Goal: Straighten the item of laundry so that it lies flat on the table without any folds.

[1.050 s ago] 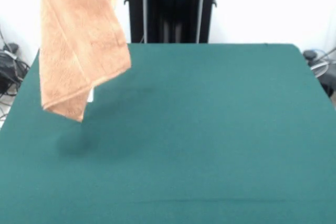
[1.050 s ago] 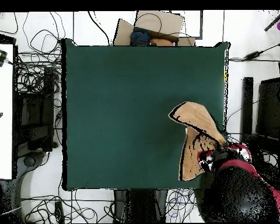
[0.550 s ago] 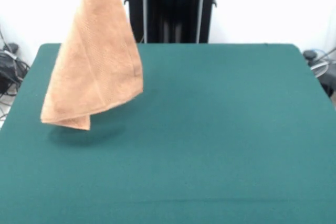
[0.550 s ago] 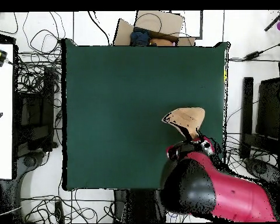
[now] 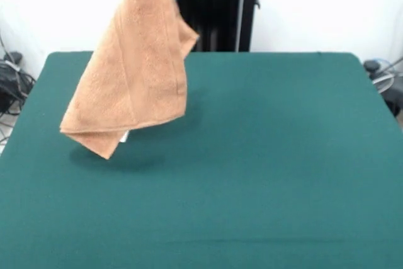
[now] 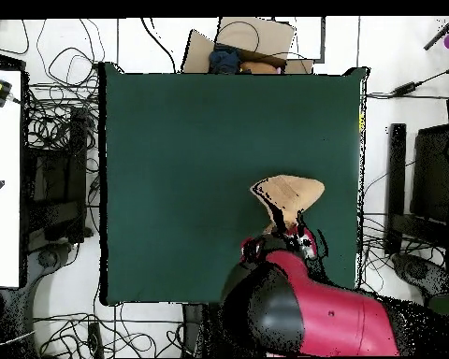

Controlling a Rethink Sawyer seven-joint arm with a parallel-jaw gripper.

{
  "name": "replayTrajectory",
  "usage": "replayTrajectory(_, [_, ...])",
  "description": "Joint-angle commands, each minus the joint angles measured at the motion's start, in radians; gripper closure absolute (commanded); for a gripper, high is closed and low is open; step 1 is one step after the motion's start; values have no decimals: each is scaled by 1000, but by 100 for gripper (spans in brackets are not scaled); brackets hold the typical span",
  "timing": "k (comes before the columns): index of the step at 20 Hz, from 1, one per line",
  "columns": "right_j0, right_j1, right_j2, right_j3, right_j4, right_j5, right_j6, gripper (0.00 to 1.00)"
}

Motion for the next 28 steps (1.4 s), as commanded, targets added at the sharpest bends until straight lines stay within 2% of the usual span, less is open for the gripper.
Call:
replayTrajectory(1, [101, -83, -91, 53, 59, 195, 328, 100])
replayTrajectory(9, [234, -90, -125, 42, 85, 181, 509, 100])
replayTrajectory(10, [254, -71, -127, 30, 80, 174, 550, 100])
replayTrajectory(14, [270, 93, -123, 3, 103, 62, 584, 100])
replayTrajectory(15, [263, 127, -118, -4, 111, 35, 575, 100])
replayTrajectory(17, [210, 178, -89, 16, 182, -1, 499, 100])
replayTrajectory(19, [169, 171, -75, 37, 215, -1, 436, 100])
replayTrajectory(22, [160, 116, -99, 29, 216, 94, 413, 100])
replayTrajectory(25, [155, 110, -106, 22, 204, 109, 406, 100])
replayTrajectory(28, [221, 78, -129, 14, 173, 133, 504, 100])
